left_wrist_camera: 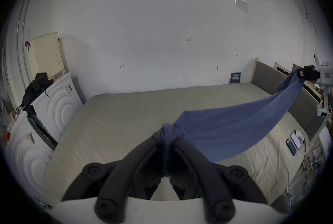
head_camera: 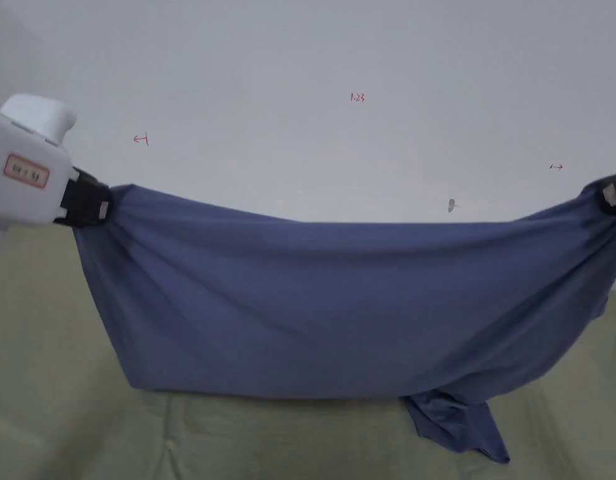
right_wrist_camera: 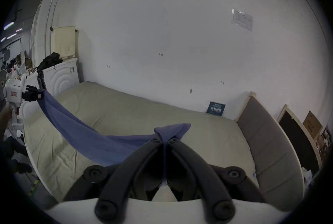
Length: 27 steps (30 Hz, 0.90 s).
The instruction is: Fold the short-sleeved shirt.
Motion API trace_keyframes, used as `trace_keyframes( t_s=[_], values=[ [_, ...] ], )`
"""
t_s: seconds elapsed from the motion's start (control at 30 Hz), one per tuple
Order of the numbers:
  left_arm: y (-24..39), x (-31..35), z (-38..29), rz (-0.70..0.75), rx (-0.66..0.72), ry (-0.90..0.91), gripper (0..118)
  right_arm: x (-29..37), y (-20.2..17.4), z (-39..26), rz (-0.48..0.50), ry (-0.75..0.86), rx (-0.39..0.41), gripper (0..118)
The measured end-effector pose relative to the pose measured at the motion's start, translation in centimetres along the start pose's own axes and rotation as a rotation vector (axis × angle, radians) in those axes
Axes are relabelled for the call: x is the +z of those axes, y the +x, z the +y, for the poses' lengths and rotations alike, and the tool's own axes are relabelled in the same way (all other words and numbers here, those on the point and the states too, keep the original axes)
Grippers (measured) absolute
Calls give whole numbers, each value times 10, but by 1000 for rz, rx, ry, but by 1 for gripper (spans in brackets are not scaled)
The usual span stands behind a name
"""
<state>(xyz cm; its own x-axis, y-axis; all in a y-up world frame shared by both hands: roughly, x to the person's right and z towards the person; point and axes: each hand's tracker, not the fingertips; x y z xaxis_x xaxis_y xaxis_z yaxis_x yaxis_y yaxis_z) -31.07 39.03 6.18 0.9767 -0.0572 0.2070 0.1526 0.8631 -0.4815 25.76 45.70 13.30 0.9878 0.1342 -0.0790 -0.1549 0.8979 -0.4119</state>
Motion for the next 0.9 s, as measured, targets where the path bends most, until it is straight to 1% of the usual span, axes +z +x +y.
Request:
trace_keyframes(
  t_s=[0.17,0.27,0.4,0.47,0.6,0.67,0.77,0.9],
  values=[
    [2,34,-41,-35,25,0,8,45,-16,-38,14,-36,2,1],
    [0,51,-76,-58,64,-14,8,66,-21,-66,18,-46,-5,1],
    [4,79,-119,-76,97,-46,8,94,-27,-105,39,-80,-51,1],
    [6,95,-136,-82,108,-51,8,107,-30,-121,46,-93,-61,1],
    [12,127,-163,-96,103,-64,8,133,-37,-153,58,-113,-81,1],
    [16,139,-177,-96,102,-72,8,144,-40,-170,65,-127,-111,1],
    [22,149,-200,-106,105,-108,8,157,-43,-196,76,-167,-148,1],
    [26,143,-231,-121,129,-174,8,158,-46,-234,80,-230,-175,1]
  ],
)
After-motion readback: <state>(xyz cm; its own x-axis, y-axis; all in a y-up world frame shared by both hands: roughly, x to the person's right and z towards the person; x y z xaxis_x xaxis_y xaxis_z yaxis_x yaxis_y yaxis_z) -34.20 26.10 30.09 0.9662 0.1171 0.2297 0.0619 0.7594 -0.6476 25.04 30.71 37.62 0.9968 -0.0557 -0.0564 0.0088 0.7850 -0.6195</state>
